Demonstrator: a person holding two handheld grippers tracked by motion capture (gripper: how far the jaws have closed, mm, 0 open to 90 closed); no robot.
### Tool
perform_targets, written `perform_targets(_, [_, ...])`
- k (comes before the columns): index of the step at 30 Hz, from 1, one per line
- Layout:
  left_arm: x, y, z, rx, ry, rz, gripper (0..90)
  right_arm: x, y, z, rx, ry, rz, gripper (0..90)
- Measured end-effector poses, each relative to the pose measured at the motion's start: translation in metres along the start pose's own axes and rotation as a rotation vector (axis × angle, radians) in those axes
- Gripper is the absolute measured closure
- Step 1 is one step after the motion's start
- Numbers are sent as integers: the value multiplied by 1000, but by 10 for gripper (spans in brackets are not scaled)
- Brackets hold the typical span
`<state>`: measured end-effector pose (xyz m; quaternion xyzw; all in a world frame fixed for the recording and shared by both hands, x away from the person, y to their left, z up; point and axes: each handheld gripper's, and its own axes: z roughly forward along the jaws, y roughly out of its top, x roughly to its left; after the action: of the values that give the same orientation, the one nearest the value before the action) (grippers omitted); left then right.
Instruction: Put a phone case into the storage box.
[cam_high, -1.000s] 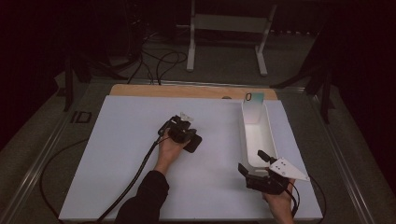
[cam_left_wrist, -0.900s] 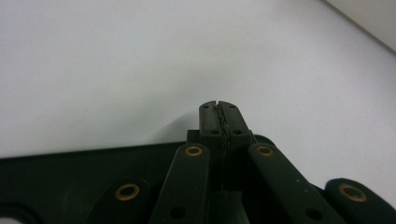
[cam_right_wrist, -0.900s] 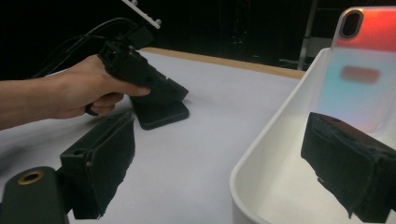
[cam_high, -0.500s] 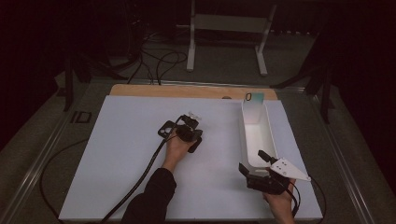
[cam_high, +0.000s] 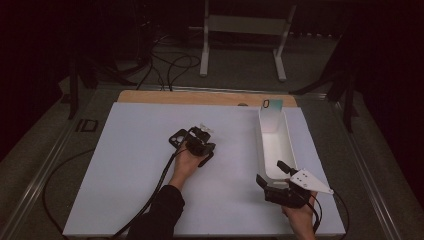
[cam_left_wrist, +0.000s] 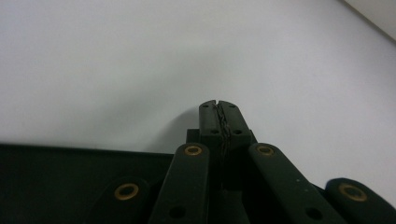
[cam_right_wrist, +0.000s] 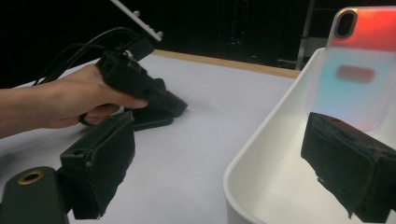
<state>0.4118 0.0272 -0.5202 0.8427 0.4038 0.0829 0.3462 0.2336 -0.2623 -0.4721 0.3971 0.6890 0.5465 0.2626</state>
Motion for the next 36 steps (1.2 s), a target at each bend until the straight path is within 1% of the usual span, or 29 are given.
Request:
perform_targets(3, [0, -6, -6, 7, -7, 4, 896, -1, 0, 0, -2, -3, 1, 98])
perform_targets(6, [0, -9, -10, 15, -6, 7, 895, -1, 0, 0, -1, -4, 1, 98])
perform_targets(9, [-1, -18, -19, 31, 0, 16, 894, -1, 1, -1, -3, -5, 0, 98])
perform_targets(10, [-1, -18, -19, 31, 0, 16, 895, -1, 1, -1, -3, -5, 0, 98])
perform_targets(12, [0, -28, -30, 37, 6, 15, 894, -1, 1, -1, -3, -5, -1, 98])
perform_targets(13, [0, -28, -30, 37, 6, 15, 893, -1, 1, -1, -4, -6, -2, 98])
perform_targets(14, [2, -35, -36, 36, 10, 12, 893, -2, 1, -1, -3, -7, -4, 98])
perform_targets(15, [3, -38, -39, 36, 12, 10, 893, -2, 1, -1, -3, -7, -4, 98])
perform_targets(16, [3, -38, -39, 36, 12, 10, 893, -2, 1, -1, -3, -7, -4, 98])
perform_targets(18, [6, -48, -49, 38, 25, 7, 893, -2, 1, -1, -5, -7, -5, 98])
perform_targets(19, [6, -48, -49, 38, 25, 7, 892, -2, 1, -1, -4, -7, -6, 98])
perform_targets(20, [9, -53, -55, 42, 38, 8, 891, -1, 1, -1, -4, -7, -6, 98])
perform_targets(22, [11, -56, -58, 42, 42, 4, 889, -2, 1, -1, -4, -8, -7, 98])
perform_targets(24, [17, -64, -67, 45, 69, 2, 884, -2, 1, -1, -3, -8, -6, 98])
perform_targets(25, [17, -64, -67, 45, 69, 2, 884, -2, 1, -1, -2, -9, -7, 100])
perform_targets(27, [26, -71, -75, 45, 100, -12, 881, -2, 1, -1, 1, -6, -8, 110])
perform_targets(31, [39, -79, -85, 40, 150, -40, 874, -2, 2, -1, 1, -5, -7, 115])
perform_targets(32, [41, -81, -87, 35, 166, -54, 874, -3, 2, -1, -1, -2, -8, 116])
perform_targets(33, [41, -81, -87, 35, 166, -54, 875, -3, 2, -1, -2, 1, -9, 120])
perform_targets(34, [44, -83, -88, 27, 172, -72, 875, -3, 2, -1, -2, 1, -9, 120])
perform_targets(35, [47, -84, -89, 15, 162, -92, 878, -3, 2, 0, -2, 3, -14, 120])
perform_targets(36, [47, -84, -89, 15, 162, -92, 879, -3, 2, 0, -2, 4, -14, 120])
